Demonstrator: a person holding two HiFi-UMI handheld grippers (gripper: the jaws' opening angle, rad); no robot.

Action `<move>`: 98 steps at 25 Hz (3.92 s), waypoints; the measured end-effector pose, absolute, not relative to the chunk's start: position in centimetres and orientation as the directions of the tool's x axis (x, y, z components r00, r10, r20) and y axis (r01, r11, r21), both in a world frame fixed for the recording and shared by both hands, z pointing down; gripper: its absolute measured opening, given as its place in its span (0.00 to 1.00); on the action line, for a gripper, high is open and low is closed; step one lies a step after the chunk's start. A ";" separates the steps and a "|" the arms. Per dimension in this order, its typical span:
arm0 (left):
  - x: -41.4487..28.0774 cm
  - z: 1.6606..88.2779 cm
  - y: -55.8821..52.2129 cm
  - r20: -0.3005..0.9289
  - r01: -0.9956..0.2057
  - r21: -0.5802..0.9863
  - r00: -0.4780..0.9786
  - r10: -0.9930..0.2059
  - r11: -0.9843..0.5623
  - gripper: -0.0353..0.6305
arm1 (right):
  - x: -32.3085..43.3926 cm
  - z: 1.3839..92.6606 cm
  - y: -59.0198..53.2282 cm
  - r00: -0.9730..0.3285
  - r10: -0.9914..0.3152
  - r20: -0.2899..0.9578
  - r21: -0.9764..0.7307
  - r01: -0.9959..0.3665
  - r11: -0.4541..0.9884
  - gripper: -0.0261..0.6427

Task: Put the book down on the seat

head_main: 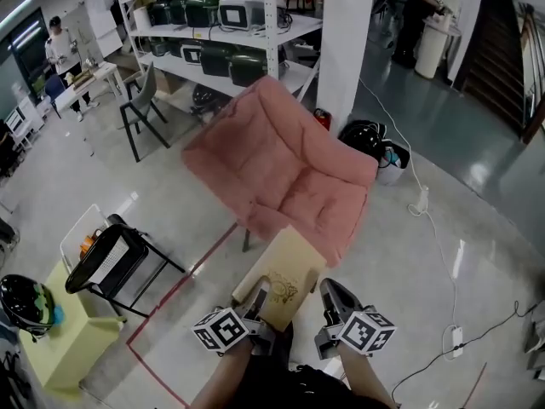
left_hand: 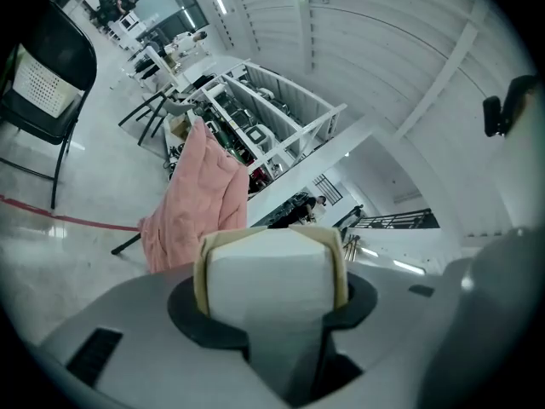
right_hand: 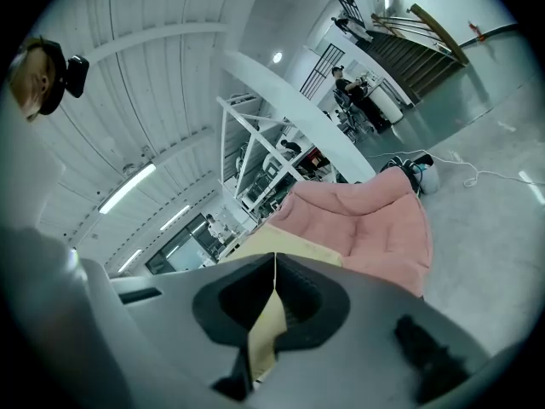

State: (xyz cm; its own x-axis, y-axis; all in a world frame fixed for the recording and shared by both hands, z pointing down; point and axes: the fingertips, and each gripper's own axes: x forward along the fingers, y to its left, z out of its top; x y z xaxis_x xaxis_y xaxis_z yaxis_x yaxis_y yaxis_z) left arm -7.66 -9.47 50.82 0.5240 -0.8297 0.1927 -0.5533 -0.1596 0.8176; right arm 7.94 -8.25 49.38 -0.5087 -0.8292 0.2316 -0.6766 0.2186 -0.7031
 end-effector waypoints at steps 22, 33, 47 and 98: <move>-7.0 55.1 -29.7 0.259 -0.481 0.874 0.576 -0.775 -0.065 0.38 | 7.6 51.9 -28.6 -0.493 -0.804 0.332 -0.716 -0.687 0.126 0.06; -6.1 57.9 -36.3 0.278 -0.409 0.912 0.588 -0.759 0.018 0.38 | 7.3 53.8 -36.3 -0.496 -0.791 0.358 -0.703 -0.701 0.122 0.06; -5.2 65.7 -37.2 0.322 -0.309 0.935 0.544 -0.775 0.171 0.38 | 7.3 60.1 -39.3 -0.550 -0.712 0.436 -0.698 -0.706 0.118 0.06; -6.7 75.6 -32.1 0.474 -0.326 0.878 0.498 -0.726 0.350 0.56 | 6.6 67.4 -37.5 -0.618 -0.635 0.463 -0.731 -0.672 0.121 0.06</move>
State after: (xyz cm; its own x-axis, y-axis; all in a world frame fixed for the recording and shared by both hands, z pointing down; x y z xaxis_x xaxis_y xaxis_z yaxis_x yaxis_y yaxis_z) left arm -6.73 -32.14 75.55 0.4975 -0.7263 0.4743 -0.3261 0.3501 0.8781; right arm 6.60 -37.45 67.43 -0.6179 -0.6352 0.4633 -0.6720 0.1208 -0.7306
